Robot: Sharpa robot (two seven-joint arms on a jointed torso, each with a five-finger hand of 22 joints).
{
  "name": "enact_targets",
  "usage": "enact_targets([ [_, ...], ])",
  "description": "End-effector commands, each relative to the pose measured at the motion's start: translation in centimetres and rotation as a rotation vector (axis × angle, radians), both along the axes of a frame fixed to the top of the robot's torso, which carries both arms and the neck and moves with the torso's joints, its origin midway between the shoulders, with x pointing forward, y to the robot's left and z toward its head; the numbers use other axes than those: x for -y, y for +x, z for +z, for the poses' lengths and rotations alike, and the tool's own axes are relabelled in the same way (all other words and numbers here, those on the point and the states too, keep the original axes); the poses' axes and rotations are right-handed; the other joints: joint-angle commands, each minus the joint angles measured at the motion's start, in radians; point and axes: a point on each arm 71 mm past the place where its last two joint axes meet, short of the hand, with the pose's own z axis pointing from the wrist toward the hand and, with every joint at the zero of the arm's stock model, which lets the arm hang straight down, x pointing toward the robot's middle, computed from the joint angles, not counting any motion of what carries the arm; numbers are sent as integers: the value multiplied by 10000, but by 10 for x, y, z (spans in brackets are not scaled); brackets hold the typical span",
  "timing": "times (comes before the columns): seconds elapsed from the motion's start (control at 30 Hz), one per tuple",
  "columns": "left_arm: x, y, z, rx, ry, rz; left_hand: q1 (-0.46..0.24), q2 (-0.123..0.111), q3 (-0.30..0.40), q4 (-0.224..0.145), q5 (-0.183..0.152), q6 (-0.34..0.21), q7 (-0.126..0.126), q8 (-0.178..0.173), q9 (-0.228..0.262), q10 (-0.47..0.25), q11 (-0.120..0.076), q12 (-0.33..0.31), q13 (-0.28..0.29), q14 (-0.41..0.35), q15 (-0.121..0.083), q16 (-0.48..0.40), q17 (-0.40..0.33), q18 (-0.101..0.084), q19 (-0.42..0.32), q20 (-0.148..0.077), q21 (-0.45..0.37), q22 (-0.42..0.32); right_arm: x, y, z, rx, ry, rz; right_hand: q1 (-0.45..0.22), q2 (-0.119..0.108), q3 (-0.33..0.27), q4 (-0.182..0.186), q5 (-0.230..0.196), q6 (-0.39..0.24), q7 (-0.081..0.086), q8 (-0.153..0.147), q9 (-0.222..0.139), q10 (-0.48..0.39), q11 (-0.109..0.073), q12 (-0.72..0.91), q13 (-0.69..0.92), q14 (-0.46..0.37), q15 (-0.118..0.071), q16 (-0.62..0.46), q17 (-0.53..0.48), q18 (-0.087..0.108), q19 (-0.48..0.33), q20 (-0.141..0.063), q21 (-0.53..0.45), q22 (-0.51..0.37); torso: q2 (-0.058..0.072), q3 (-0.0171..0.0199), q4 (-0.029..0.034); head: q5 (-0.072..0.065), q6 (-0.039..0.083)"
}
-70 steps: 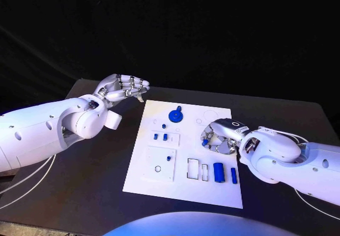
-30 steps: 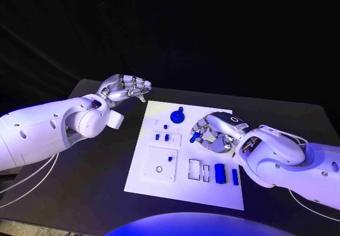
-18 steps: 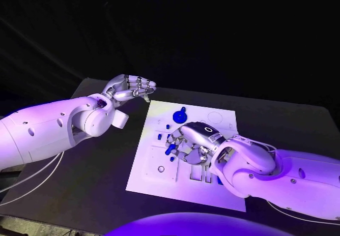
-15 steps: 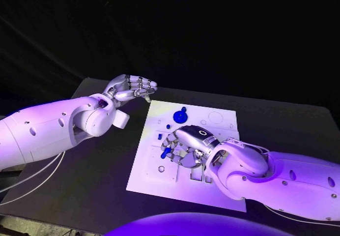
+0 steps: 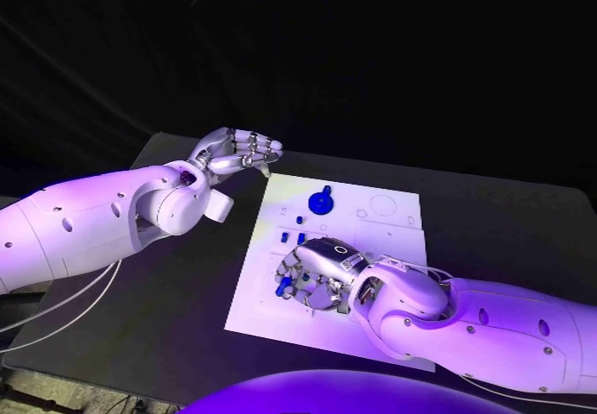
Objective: Assemble the parts on the task board
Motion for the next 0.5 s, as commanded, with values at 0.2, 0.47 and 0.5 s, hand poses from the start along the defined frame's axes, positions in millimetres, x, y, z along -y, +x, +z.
enact_targets([
  [0.2, 2, 0, 0, -17, -81, -186, 15, 121, 3, -38, 58, 24, 48, 0, -9, -44, 2, 14, -6, -30, 11, -67, -11, 117, -59, 18, 35, 8, 2, -2, -5, 154, -673, 342, -142, -4, -24, -81, 6, -19, 53, 556, 1117, 15, -5, -61, 6, 347, -42, 23, -27, -46, -40, 4, -61, 1272, -4, -5, -7, 21, -41],
  [0.47, 1, -1, 0, -25, -67, -163, 15, 121, 3, -38, 58, 24, 48, 0, -9, -44, 2, 14, -6, -30, 11, -67, -11, 117, -59, 18, 35, 8, 6, -2, -3, 479, -632, 138, -152, -6, -26, -93, 6, -22, 49, 567, 1129, 19, -8, -62, 7, 352, -43, 32, -1, -56, -24, 5, -6, 1288, -3, -6, -3, 41, -49],
  [0.5, 1, -1, 0, -26, -67, -163, 15, 121, 3, -38, 58, 24, 48, 0, -9, -44, 2, 14, -6, -30, 11, -67, -11, 117, -59, 18, 35, 8, 7, -2, -3, 485, -636, 134, -152, -6, -26, -93, 6, -22, 49, 567, 1129, 19, -8, -62, 7, 352, -43, 32, -1, -56, -24, 5, -6, 1288, -3, -6, -3, 41, -49],
])
